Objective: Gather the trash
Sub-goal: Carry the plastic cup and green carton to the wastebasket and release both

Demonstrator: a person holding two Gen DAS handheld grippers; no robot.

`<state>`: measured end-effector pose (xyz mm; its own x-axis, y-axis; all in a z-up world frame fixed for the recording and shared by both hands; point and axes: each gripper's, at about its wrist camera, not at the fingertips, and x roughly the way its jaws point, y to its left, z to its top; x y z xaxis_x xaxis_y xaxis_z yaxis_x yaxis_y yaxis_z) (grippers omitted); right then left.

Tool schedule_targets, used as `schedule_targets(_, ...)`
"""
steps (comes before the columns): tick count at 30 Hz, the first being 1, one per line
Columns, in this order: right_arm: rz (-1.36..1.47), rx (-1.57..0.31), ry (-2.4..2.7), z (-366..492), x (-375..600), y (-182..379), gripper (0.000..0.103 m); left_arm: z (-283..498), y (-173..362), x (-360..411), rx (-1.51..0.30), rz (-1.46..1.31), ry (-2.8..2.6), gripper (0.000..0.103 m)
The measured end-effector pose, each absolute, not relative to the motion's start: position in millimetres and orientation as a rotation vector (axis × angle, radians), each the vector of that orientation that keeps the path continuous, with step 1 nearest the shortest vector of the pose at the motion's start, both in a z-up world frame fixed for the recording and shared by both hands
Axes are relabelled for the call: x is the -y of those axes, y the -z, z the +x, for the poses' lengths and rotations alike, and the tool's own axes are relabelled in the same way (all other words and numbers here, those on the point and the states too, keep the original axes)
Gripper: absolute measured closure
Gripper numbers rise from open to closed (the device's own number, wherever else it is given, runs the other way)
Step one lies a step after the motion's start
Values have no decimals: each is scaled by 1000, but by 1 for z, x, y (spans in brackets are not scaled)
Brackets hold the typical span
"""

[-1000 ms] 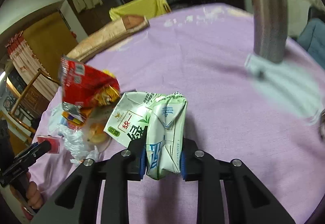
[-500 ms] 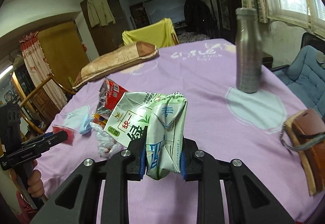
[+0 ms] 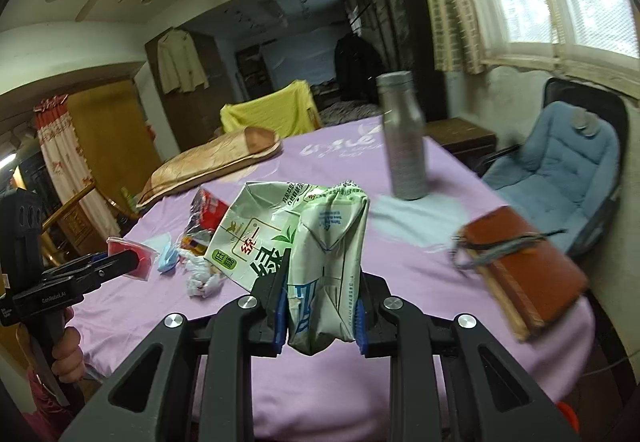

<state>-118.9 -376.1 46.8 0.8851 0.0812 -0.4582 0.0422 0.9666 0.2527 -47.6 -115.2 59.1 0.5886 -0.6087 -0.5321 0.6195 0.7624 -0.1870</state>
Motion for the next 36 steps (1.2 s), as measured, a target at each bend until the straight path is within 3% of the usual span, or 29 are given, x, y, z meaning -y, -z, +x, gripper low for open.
schedule_targets(13,295,-458,253,-244,464,-29,77,-111,-66,233,-605,132,967,49)
schedule_targets(23,440,-561,436,-322,543,49,76,-165,-46,343,-676,265,1163,49)
schedule_targets(25,476,-628,438,-325,558,75,71,-173,-38,364,-700,293,1197,49)
schedule_targets(27,507,-687,433,-322,568,98,39,-181,-28,387,-727,323,1231,49)
schedule_targets(30,550,-687,470,-329,579,119,37,-192,-11,417,-763,372,1267,49)
schedule_targets(36,572,-566,588,-369,599,111,37,-207,16,462,-804,450,1322,48)
